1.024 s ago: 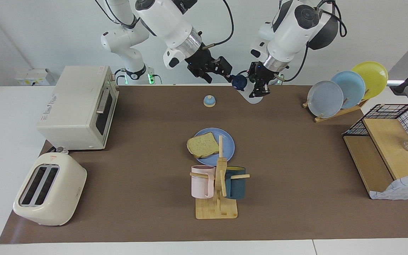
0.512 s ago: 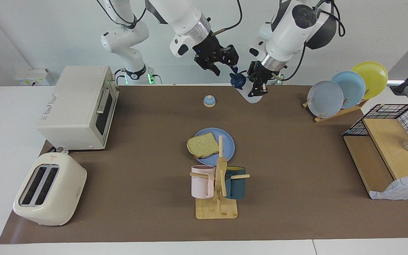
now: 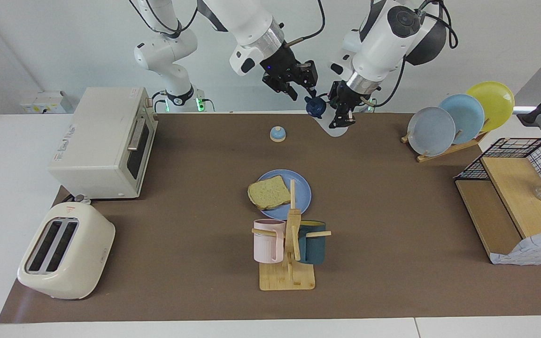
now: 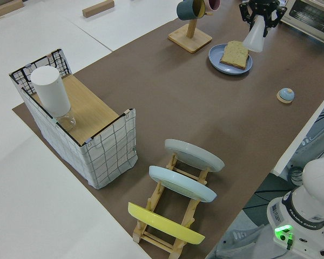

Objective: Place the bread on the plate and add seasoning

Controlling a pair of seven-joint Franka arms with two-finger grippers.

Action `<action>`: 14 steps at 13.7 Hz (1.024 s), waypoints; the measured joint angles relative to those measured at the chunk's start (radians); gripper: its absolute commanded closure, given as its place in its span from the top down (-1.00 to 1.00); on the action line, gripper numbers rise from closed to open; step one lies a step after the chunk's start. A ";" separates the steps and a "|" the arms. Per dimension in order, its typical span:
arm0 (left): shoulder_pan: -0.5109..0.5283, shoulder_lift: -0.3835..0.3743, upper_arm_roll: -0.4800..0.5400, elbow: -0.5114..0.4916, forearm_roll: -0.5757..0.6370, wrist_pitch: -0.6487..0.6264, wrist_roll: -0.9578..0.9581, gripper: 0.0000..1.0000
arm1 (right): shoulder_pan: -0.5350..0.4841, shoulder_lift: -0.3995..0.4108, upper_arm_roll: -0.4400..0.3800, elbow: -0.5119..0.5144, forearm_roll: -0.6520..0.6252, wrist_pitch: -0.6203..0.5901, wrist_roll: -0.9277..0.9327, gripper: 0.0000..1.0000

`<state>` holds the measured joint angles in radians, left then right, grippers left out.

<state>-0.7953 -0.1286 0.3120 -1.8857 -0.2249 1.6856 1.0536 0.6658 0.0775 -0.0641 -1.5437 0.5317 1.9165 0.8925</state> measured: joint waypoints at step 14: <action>0.000 -0.001 0.001 0.000 0.001 0.001 0.001 -1.00 | 0.016 0.007 0.000 -0.003 -0.001 0.049 0.000 -1.00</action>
<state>-0.7951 -0.1292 0.3131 -1.8857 -0.2235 1.6866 1.0543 0.6817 0.0841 -0.0641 -1.5467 0.5306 1.9655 0.8926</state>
